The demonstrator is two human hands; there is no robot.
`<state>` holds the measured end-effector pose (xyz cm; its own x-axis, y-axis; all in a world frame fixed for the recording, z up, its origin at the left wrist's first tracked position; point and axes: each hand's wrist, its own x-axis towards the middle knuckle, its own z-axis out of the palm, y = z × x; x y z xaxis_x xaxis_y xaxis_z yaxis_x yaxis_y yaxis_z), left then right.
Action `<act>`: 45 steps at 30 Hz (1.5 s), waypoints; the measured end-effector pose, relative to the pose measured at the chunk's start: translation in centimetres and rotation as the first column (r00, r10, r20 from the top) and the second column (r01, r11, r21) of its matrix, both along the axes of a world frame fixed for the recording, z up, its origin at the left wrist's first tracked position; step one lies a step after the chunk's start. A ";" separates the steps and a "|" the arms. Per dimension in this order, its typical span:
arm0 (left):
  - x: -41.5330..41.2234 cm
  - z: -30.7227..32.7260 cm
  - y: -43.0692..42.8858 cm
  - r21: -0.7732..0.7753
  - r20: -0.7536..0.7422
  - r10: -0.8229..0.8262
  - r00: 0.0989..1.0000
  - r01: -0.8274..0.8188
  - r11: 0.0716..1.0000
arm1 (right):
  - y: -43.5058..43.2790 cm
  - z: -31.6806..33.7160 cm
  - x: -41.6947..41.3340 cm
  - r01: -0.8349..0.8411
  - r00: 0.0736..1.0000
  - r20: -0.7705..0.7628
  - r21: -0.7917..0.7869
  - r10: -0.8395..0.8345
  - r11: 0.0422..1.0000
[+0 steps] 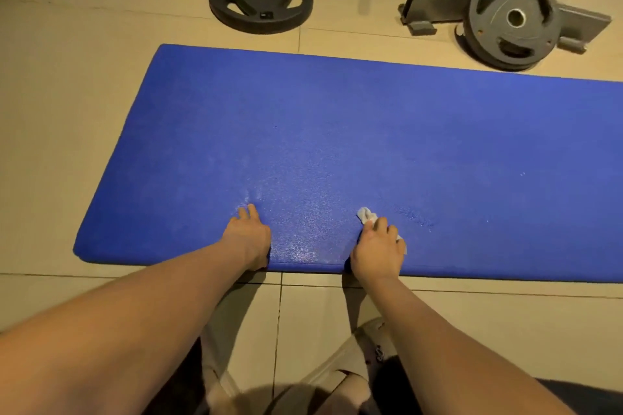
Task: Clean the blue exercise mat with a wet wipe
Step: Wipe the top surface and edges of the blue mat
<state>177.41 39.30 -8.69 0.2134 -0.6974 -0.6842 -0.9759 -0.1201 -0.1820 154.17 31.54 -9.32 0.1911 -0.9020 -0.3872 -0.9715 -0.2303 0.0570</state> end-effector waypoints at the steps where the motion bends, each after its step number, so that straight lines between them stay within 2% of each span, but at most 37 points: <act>1: -0.1 -0.2 0.3 -0.007 -0.005 0.012 1.000 -0.012 1.000 | 0.1 0.0 0.0 -0.004 1.000 0.016 0.007 0.003 1.000; 5: 0.6 -0.3 1.7 -0.105 -0.074 0.051 0.996 -0.059 0.993 | 0.8 0.1 1.9 0.064 0.972 0.213 0.178 -0.101 0.982; 8: 1.0 0.4 1.7 -0.124 -0.108 0.046 0.993 -0.059 0.991 | 1.8 0.5 4.3 0.066 0.940 0.306 0.263 -0.148 0.963; 10: 0.8 0.6 1.3 -0.112 -0.106 0.039 0.994 -0.051 0.992 | 2.4 0.6 5.0 0.046 0.940 0.319 0.237 -0.123 0.970; 15: 0.2 0.1 1.0 -0.092 -0.041 0.014 0.999 -0.018 0.996 | 3.2 -0.9 4.6 -0.008 0.894 0.449 0.049 -0.015 0.999; 17: 0.3 0.1 1.1 -0.090 -0.042 0.010 0.999 -0.014 0.996 | 2.9 -1.4 3.3 -0.032 0.898 0.438 -0.001 0.029 0.999; 19: 0.3 0.3 1.0 -0.091 -0.034 -0.003 0.999 0.000 0.996 | 1.7 -1.6 1.0 0.058 0.905 0.424 -0.055 -0.029 0.997; 21: 0.2 0.4 1.0 -0.093 -0.035 0.000 0.999 -0.004 0.996 | -0.1 -1.7 -1.7 0.226 0.886 0.430 -0.079 -0.171 0.971; 24: 0.1 0.6 1.1 -0.088 -0.036 0.000 0.999 -0.003 0.996 | -1.2 -1.7 -3.0 0.438 0.794 0.494 -0.059 -0.355 0.897; 26: 0.1 0.7 1.1 -0.083 -0.033 0.002 0.999 -0.005 0.997 | 0.2 -1.7 -0.9 0.467 0.745 0.542 -0.008 -0.389 0.884; 28: -0.2 0.7 0.9 -0.081 -0.027 0.003 1.000 -0.006 0.997 | 3.2 -1.8 2.5 0.393 0.743 0.576 0.034 -0.340 0.919; 31: -0.5 0.9 0.6 -0.079 -0.019 0.023 1.000 -0.024 0.997 | 7.6 -1.3 7.1 0.103 0.802 0.584 0.075 -0.127 0.992; 32: -0.5 0.9 0.7 -0.082 -0.022 0.030 0.999 -0.032 0.996 | 8.4 -1.4 7.5 0.005 0.817 0.574 0.089 -0.056 0.996; 34: -0.2 0.7 1.0 -0.093 -0.031 0.026 0.999 -0.029 0.995 | 8.2 -1.7 6.5 -0.067 0.834 0.552 0.095 0.003 0.993; 37: 0.2 0.7 1.4 -0.099 -0.033 0.012 0.999 -0.015 0.995 | 6.1 -2.4 2.0 0.078 0.835 0.545 0.018 -0.075 0.997; 39: 0.3 0.8 1.4 -0.105 -0.025 0.003 1.000 -0.006 0.994 | 4.3 -2.5 -1.3 0.222 0.832 0.530 -0.048 -0.164 0.974; 41: 0.2 0.8 1.2 -0.107 -0.026 -0.006 1.000 0.003 0.994 | 3.2 -2.2 -3.3 0.289 0.837 0.509 -0.100 -0.200 0.952; 45: 0.2 0.7 1.2 -0.093 -0.020 -0.006 1.000 0.005 0.996 | 3.5 -2.5 -2.0 0.365 0.732 0.623 -0.018 -0.275 0.931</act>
